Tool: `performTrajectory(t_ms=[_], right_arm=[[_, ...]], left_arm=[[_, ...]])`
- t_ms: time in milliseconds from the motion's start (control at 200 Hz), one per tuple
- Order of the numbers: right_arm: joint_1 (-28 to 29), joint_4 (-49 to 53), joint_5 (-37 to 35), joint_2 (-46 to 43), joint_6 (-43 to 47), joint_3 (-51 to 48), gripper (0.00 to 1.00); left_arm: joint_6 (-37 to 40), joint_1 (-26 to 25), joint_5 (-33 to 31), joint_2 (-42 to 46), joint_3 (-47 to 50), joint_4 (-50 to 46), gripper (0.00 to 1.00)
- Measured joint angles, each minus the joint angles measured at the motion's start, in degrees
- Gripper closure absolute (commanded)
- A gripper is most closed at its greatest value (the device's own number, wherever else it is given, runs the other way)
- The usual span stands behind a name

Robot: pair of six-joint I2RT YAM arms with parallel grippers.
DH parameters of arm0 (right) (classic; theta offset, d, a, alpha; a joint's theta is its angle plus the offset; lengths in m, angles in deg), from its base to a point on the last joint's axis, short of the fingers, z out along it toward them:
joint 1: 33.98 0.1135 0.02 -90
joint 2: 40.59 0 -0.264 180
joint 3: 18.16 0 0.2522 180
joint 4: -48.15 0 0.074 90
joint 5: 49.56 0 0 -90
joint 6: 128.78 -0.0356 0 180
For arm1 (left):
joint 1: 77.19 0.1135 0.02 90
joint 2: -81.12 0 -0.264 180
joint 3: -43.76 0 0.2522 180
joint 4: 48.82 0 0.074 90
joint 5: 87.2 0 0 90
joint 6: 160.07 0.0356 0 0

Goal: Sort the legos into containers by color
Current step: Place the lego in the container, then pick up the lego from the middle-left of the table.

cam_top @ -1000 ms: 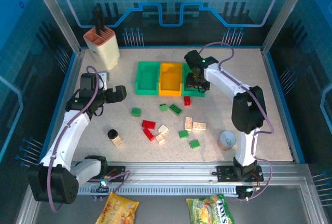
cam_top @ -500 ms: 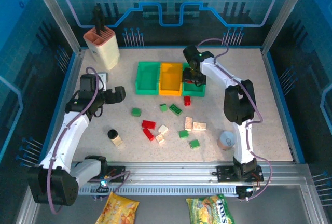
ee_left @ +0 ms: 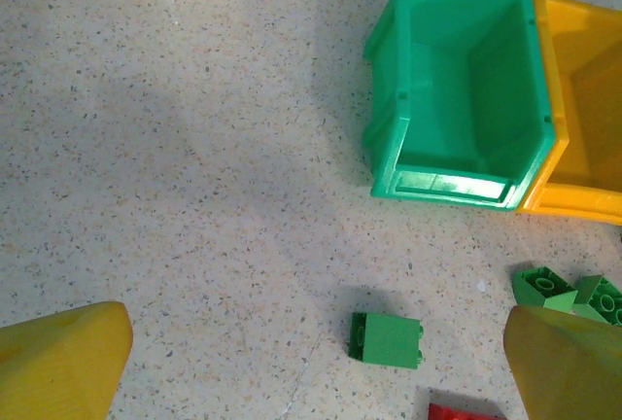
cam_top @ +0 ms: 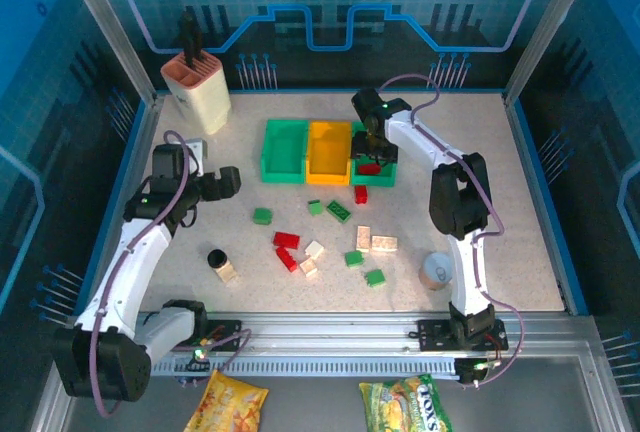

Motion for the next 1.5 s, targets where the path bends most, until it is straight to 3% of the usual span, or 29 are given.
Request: performTrajectory(t_ms=[425,705,1151,1501], right_arm=[[0.0,0.7,-0.1,-0.8,0.0,-0.6,0.27],[0.7,-0.2,0.7,-9.5,0.0,-8.7,0.27],[2.4,-3.4,2.0,-20.7,-0.8,-23.8,0.27],[2.4,-4.5,1.9,-26.5,-0.9,-30.9,0.28]], left_arm=[[-0.1,0.0,-0.4,0.4,0.4,-0.1,0.01],[-4.9,-0.6,3.0,-4.1,-3.3,-5.7,0.06],[-12.7,-16.0,0.8,-16.5,-5.9,-13.0,0.17],[-12.1,-19.2,-4.4,-27.8,-9.3,-14.7,0.25]])
